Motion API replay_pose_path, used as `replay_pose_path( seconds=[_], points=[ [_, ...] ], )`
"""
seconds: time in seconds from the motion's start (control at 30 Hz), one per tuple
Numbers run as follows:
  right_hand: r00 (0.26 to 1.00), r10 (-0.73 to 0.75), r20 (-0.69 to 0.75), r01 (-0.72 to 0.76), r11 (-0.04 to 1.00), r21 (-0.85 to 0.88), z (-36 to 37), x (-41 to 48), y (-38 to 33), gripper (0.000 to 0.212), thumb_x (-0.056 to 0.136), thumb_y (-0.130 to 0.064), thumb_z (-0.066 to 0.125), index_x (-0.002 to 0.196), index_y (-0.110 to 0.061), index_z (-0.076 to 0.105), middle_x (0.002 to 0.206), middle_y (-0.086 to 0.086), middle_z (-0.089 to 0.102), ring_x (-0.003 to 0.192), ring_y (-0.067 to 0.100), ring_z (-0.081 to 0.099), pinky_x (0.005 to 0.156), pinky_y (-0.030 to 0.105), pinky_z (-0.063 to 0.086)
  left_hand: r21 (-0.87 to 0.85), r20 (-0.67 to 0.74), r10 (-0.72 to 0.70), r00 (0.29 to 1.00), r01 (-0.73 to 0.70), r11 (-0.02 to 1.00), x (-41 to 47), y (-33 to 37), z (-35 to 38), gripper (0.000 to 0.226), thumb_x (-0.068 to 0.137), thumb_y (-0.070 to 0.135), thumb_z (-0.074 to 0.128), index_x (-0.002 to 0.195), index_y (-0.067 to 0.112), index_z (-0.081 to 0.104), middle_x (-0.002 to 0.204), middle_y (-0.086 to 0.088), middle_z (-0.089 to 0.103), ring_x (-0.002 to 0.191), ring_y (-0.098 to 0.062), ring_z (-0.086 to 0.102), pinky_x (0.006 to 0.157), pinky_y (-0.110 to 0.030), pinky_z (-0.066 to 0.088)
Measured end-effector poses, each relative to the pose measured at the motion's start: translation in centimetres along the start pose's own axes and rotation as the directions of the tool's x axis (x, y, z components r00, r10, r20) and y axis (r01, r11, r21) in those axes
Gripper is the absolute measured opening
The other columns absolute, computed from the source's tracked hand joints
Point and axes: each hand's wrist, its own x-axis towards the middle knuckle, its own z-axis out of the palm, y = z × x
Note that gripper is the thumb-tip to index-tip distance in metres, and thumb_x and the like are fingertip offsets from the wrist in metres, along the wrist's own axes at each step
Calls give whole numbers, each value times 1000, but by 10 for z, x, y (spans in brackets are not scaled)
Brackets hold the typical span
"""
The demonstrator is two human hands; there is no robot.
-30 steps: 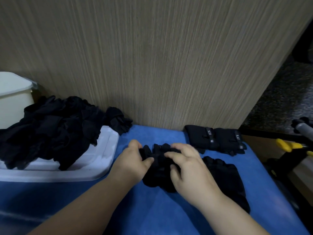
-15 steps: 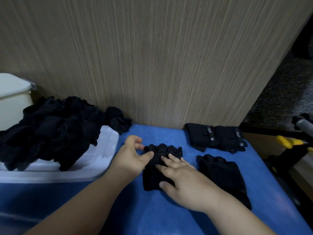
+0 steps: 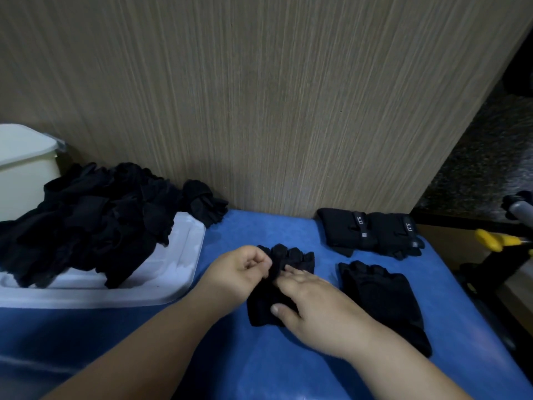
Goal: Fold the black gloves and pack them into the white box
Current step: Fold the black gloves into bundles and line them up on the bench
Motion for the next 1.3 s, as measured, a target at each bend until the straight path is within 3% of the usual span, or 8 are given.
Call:
replay_pose_path(
  seconds=[0.17, 0.33, 0.63, 0.73, 0.87, 1.03, 1.2, 1.3],
  points=[
    [1000, 1, 26, 0, 1000, -31, -3, -2, 2, 52, 100, -42, 39, 146, -18, 36, 156, -1, 27, 147, 8, 9, 117, 20, 3, 333, 47, 191, 980, -196, 923, -2, -6, 6, 18, 91, 15, 59, 98, 28, 67, 85, 18, 55, 79, 4, 53, 73, -3, 37],
    [995, 42, -90, -46, 998, -44, -12, -9, 10, 46, 95, -45, 48, 137, -26, 50, 147, -7, 44, 141, 2, 27, 115, 21, 24, 435, 119, 276, 954, -300, 849, 1, -13, 10, 20, 91, 19, 59, 108, 24, 68, 100, 20, 52, 97, -2, 50, 88, -10, 37],
    [997, 66, 37, -65, 997, -34, -12, -15, 13, 52, 102, -34, 39, 150, -21, 27, 159, -6, 21, 145, 3, 11, 116, 17, 8, 546, 185, 335, 924, -380, 746, 1, -20, 19, 57, 85, 38, 23, 130, 32, 57, 127, 32, 39, 119, 5, 32, 108, -25, 30],
    [999, 46, -1, -46, 998, -39, -12, -17, 15, 51, 99, -35, 44, 148, -23, 34, 155, -6, 30, 143, 4, 20, 117, 20, 16, 551, 243, 307, 920, -392, 737, 3, -23, 19, 71, 78, 42, 10, 137, 33, 50, 135, 30, 42, 127, 5, 31, 112, -28, 27],
    [968, 88, -234, -87, 996, 17, -31, -25, 22, 38, 90, -35, 59, 128, -30, 59, 127, -11, 60, 117, 6, 54, 101, 23, 41, 596, 288, 233, 929, -364, 716, -1, -15, 17, 68, 81, 57, 10, 140, 43, 39, 140, 32, 35, 131, 8, 22, 114, -26, 16],
    [778, 429, -459, -371, 903, 216, -60, -41, 55, 9, 83, -25, 68, 85, -34, 67, 83, -14, 63, 85, 10, 62, 79, 22, 45, 616, 323, 171, 931, -343, 709, -7, -10, 20, 62, 86, 63, 11, 142, 49, 31, 147, 34, 22, 134, 5, 13, 111, -27, 8],
    [647, 745, -164, -718, 667, 197, -76, -65, 93, 24, 83, -49, 64, 95, -29, 57, 100, 1, 64, 96, 24, 61, 81, 32, 47, 646, 302, 168, 938, -331, 687, -7, -7, 25, 62, 86, 58, 10, 144, 47, 30, 147, 31, 22, 133, 2, 15, 111, -27, 9],
    [587, 807, 57, -790, 557, 256, -79, -72, 98, 45, 80, -58, 65, 96, -16, 58, 87, 8, 69, 80, 27, 69, 76, 38, 57, 644, 295, 153, 943, -315, 697, -7, -1, 29, 45, 101, 46, 25, 145, 43, 30, 146, 27, 23, 133, 0, 16, 113, -27, 9]
  ],
)
